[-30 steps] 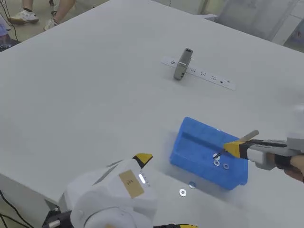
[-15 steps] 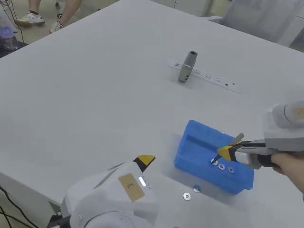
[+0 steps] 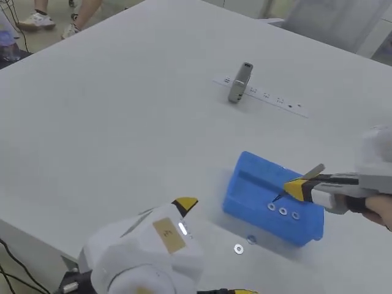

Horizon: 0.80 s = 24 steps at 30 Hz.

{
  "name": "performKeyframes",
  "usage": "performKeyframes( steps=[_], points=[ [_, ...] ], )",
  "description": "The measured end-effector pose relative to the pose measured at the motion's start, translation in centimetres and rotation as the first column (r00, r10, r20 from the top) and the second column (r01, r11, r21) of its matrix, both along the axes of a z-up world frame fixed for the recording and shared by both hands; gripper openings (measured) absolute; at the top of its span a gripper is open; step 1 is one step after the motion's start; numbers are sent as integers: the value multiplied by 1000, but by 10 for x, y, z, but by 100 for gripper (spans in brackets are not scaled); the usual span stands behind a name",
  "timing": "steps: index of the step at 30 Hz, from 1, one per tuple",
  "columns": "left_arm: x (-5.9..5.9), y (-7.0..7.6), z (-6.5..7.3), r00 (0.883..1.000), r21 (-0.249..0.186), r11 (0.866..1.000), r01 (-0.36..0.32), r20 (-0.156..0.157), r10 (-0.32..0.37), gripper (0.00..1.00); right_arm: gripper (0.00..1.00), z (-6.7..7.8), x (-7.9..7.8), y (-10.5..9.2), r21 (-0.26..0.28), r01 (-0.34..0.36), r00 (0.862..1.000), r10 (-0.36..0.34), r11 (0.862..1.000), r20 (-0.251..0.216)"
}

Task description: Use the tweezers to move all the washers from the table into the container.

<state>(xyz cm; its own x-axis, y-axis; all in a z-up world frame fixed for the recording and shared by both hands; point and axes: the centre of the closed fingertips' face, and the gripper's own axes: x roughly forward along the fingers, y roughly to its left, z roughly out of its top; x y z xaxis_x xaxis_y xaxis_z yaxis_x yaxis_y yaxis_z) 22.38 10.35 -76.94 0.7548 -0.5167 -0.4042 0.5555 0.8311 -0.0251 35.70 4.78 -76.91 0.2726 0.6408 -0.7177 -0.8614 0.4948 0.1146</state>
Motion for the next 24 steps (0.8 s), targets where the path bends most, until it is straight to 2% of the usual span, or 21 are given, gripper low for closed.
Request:
performKeyframes(
  steps=[6, 11, 13, 16, 20, 24],
  points=[
    [-1, 0, -2, 1000, 15, 1000, 8, -1, -8, 83, 3, 18, -19, 4, 41, -41, 999, 41, 998, 7],
    [-1, 0, -1, 1000, 10, 1000, 5, -2, -5, 82, 3, 19, -39, 11, 61, -93, 995, 95, 994, -19],
    [-1, 0, -2, 1000, 14, 1000, 10, -5, -10, 82, 3, 14, -46, 15, 64, -113, 993, 115, 992, -30],
    [-1, 0, -2, 1000, 16, 1000, 12, -6, -12, 82, 3, -2, -56, 19, 52, -128, 990, 130, 990, -54],
    [-1, 0, -3, 1000, 15, 1000, 8, -7, -8, 82, 3, -23, -61, 19, 15, -145, 987, 145, 989, -67],
    [-1, 0, -3, 1000, 16, 1000, 10, -8, -10, 82, 4, -35, -63, 19, -16, -157, 985, 156, 987, -69]
  ],
)
